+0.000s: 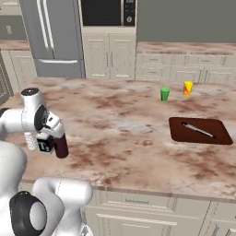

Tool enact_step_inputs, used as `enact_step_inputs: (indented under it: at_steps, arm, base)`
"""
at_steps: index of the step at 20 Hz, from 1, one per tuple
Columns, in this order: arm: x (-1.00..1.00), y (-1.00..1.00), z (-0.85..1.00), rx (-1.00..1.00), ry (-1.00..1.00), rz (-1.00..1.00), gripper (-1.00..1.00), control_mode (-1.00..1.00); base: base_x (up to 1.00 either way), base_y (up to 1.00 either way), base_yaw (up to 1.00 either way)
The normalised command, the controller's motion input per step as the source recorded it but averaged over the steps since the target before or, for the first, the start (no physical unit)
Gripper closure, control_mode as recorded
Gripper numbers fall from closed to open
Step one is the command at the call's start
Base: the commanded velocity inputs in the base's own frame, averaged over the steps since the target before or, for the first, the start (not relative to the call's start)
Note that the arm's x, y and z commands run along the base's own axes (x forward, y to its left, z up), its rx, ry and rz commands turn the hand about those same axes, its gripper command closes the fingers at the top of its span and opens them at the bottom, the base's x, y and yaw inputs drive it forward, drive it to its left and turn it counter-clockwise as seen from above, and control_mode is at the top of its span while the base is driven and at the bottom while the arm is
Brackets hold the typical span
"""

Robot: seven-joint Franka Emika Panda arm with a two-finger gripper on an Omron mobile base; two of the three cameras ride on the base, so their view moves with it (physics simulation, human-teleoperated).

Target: Place the drinks on the dining counter in a tight cluster.

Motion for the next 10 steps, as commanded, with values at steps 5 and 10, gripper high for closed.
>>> enact_step_inputs:
  at_steps: [5,10]
  arm:
    - [-0.56,-0.16,0.14,0.0,0.0,0.05,-1.0,-1.0]
    - [-0.58,-0.23,0.13,0.0,0.0,0.07,-1.0,-1.0]
  base:
    - [0.0,0.0,0.0]
    - [0.0,0.0,0.0]
